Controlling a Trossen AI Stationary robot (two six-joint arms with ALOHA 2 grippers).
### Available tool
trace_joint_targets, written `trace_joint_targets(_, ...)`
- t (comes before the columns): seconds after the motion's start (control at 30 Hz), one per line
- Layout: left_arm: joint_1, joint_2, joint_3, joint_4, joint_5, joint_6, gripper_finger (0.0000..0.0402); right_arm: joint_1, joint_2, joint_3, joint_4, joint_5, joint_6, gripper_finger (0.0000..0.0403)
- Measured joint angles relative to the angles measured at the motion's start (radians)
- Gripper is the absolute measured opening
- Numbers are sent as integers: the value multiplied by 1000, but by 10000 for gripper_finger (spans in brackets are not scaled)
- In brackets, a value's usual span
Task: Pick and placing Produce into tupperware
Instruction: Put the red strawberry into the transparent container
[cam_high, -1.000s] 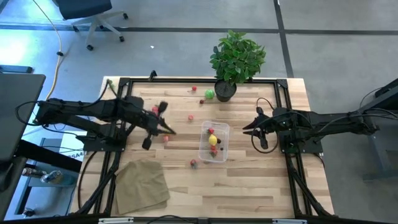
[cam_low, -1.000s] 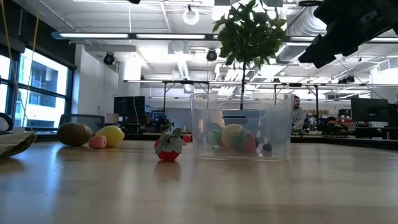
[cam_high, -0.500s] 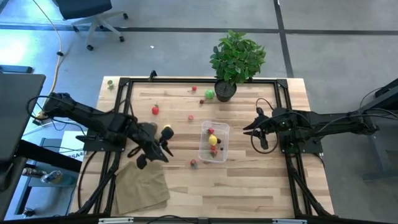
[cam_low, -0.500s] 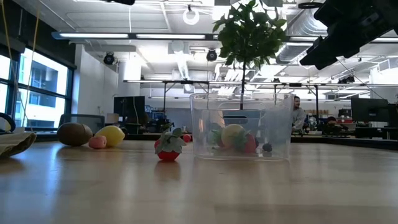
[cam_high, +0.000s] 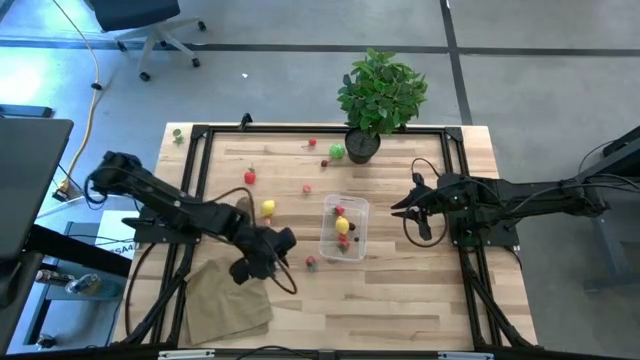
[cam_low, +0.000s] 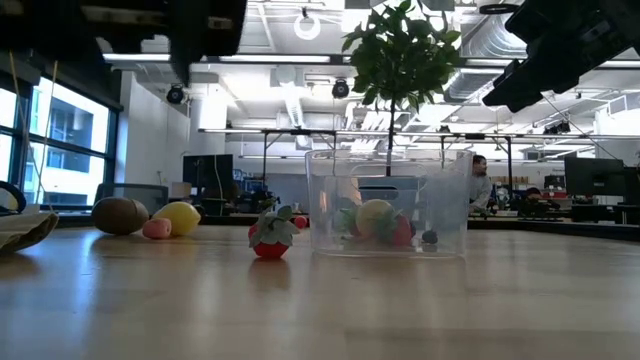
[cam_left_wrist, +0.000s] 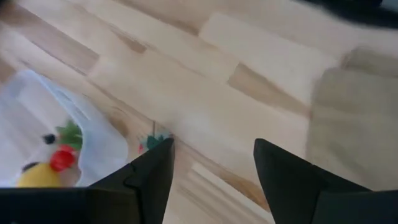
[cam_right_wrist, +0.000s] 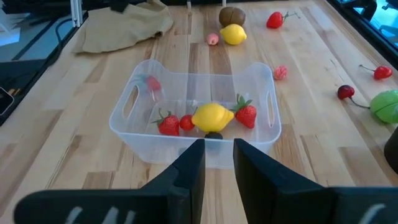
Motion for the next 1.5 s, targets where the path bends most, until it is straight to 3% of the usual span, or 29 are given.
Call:
trace_joint_targets(0.23,1,132,1,109,-143,-9,211,0,7,0,-28,0,0,73)
trace_joint_targets(0.67,45,260,1,186,-157,-20,212,0,32,1,-55,0,0,73)
trace_joint_targets(0.8,89,276,1,202,-138,-84,212,0,37,1,-62,0,0,73)
trace_joint_targets(1.03,120,304,2,227,-7,-262,212,0,48,1,-65,0,0,73)
trace_joint_targets(1.23,118,343,2,240,-7,-442,212,0,49,1,-69,0,0,73)
trace_joint_targets(1.5,119,349,2,250,-91,-584,212,0,49,1,-68,0,0,73)
